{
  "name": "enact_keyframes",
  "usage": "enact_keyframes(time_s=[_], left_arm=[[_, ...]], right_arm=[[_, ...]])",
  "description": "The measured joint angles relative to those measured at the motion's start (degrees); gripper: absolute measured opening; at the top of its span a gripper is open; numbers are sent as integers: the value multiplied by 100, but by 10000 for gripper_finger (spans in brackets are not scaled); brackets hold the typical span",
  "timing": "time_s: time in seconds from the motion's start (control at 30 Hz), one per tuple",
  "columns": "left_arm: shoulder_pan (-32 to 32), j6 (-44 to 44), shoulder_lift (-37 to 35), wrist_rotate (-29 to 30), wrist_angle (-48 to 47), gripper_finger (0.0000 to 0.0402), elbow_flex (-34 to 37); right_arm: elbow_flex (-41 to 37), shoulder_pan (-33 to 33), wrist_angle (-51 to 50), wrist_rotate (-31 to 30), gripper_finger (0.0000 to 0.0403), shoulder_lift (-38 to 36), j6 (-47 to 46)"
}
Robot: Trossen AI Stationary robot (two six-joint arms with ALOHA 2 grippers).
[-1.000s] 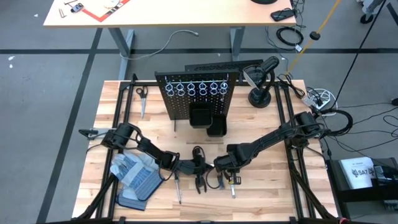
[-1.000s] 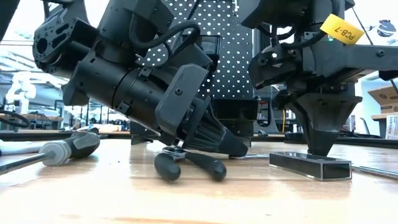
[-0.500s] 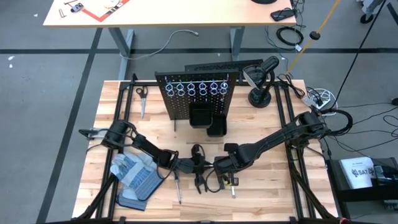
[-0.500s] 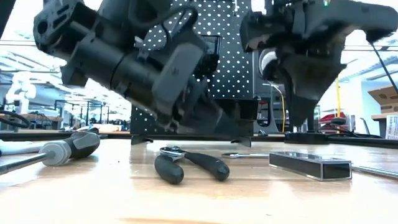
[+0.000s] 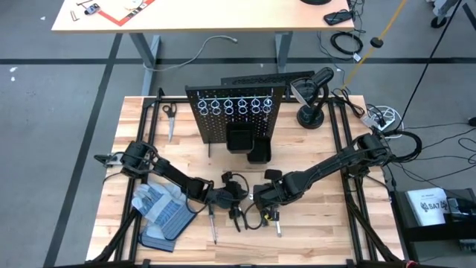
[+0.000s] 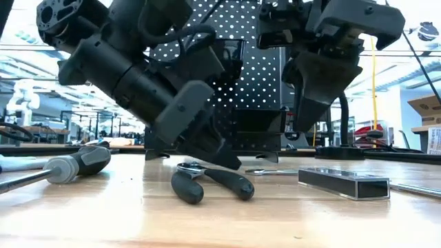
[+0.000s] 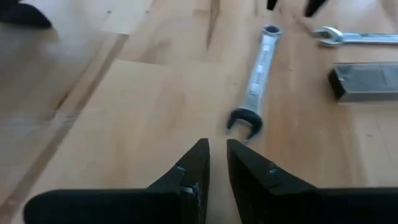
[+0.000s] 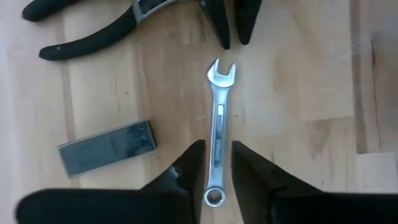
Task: Hang tools onto peg board
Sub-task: Hang the right silver wrench on the black pegboard
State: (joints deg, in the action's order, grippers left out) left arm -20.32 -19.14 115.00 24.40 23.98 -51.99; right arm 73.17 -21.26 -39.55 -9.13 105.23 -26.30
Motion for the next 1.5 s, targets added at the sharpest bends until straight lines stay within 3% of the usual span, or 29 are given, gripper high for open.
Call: enact_keyframes(time_s=[0.17, 0.6, 0.7, 0.87, 1.5], left_arm=[[7, 2, 0, 90, 363, 66, -6], [33, -52, 177, -50, 487, 66, -10], [37, -6, 177, -50, 508, 66, -11], [37, -6, 177, -55, 504, 66, -11], [37, 2, 177, -57, 504, 66, -15]], right_arm=[[0, -1, 11, -2, 99, 0, -11], [-307, -22, -278, 13, 88, -7, -661], [-463, -22, -238, 17, 75, -7, -815], [-546, -84, -228, -10, 10, -7, -849], [-549, -98, -227, 366, 0, -7, -791]])
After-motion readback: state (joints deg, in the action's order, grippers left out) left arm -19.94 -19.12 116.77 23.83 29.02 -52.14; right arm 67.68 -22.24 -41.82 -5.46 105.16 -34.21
